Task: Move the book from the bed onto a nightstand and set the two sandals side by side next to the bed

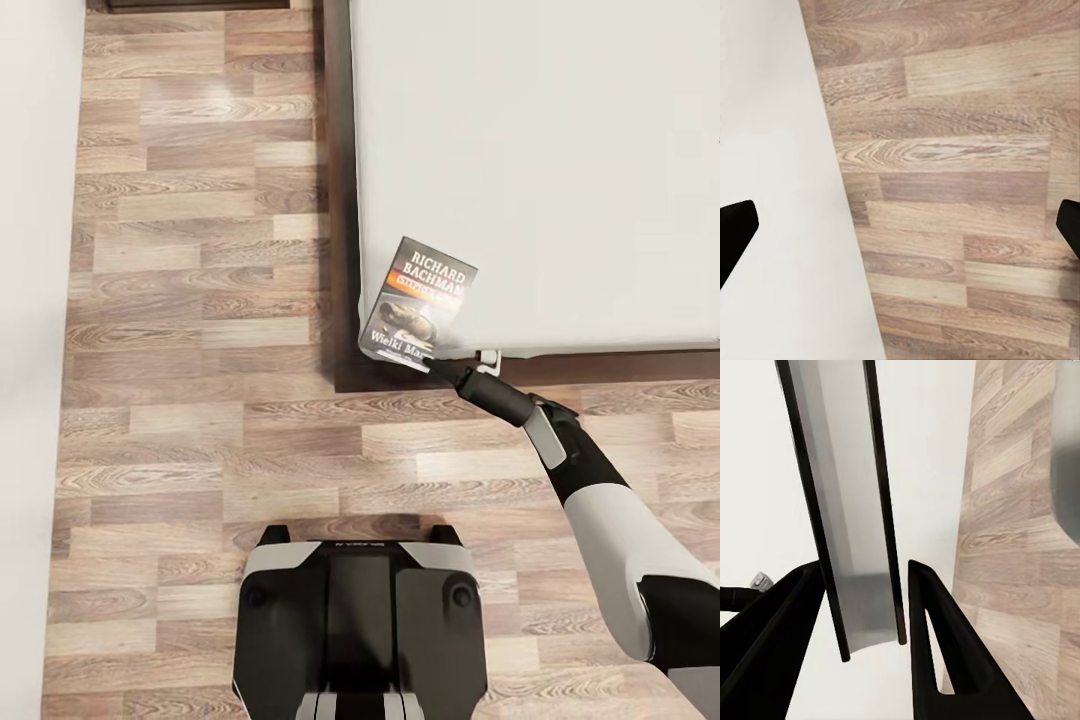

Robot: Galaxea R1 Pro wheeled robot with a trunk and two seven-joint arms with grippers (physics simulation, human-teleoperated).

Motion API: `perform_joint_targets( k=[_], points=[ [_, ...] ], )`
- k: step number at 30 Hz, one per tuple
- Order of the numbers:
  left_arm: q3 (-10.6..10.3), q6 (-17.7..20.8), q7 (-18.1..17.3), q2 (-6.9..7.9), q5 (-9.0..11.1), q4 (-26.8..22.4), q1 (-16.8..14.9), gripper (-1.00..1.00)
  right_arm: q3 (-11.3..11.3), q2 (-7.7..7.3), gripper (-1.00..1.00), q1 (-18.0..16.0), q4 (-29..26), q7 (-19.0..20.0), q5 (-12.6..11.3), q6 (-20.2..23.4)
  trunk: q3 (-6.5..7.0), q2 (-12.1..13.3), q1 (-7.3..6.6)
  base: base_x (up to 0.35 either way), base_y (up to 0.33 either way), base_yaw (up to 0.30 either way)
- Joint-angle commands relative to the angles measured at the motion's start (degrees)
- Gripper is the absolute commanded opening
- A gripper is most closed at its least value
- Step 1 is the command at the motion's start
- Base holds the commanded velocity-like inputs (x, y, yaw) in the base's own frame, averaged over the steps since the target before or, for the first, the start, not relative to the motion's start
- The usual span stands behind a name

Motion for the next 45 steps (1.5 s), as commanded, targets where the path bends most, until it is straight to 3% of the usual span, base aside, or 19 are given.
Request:
perform_joint_targets(
  k=[1, 45],
  points=[
    [0.04, 0.25, -0.59, 0.0, -0.48, 0.0, -0.04, 1.0, -0.01, -0.01, -1.0, -0.01, -0.05, 0.11, -0.26, 0.57, 0.16, 0.37, -0.21, 0.0, 0.0, 0.0],
    [-0.1, 0.25, -0.44, 0.0, -0.56, 0.75, -0.03, 1.0, -0.18, 0.08, -1.0, 0.14, -0.37, 0.2, -0.46, 0.57, 8.06, 18.02, -9.87, 0.0, 0.0, 0.0]
  ],
)
